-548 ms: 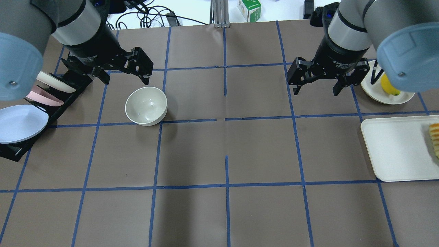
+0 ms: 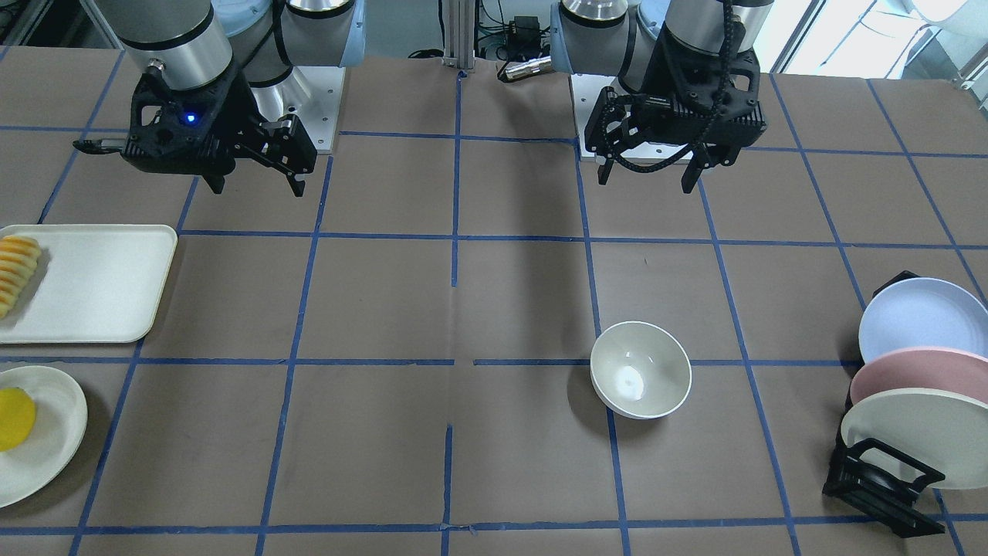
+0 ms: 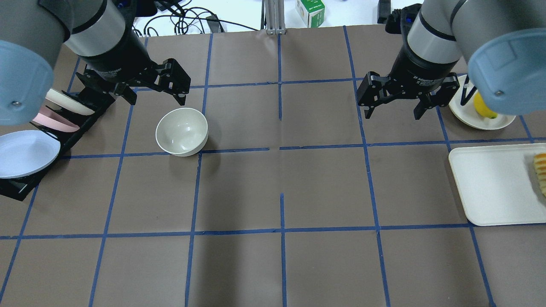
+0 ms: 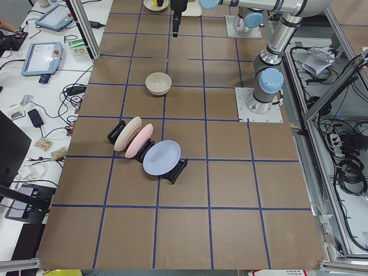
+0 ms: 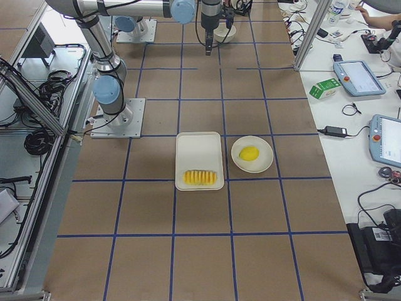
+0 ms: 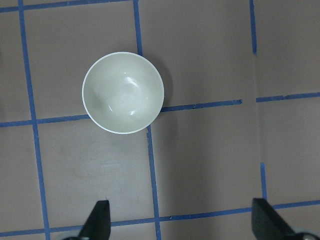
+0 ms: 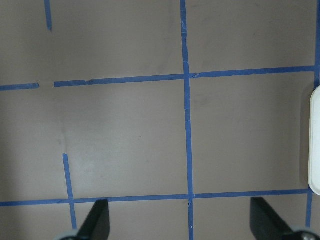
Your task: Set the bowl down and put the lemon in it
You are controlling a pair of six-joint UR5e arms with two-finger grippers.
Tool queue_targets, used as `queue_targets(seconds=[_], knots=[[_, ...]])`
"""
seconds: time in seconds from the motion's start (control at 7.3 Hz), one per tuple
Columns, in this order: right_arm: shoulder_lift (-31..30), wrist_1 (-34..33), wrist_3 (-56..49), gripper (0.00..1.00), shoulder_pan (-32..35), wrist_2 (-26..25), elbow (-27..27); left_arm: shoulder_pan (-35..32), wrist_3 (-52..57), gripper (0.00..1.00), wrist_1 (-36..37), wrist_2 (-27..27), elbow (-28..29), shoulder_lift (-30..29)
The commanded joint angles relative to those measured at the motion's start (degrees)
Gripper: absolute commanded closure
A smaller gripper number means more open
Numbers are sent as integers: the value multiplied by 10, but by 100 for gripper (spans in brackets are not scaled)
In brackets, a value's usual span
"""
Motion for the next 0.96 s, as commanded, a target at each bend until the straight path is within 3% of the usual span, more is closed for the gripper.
queue_targets(seconds=[0.0,0.55,0.82], knots=[[3,-6,-16,0,-18,-1,3,0,0,0,0,0,0,0],[27,-16,-45,0,-107,-8,6,3,3,0,9,-3,-2,-27],[56,-65,-150,0,-194,-6,3,48,24,0,25,-4,-25,-78]])
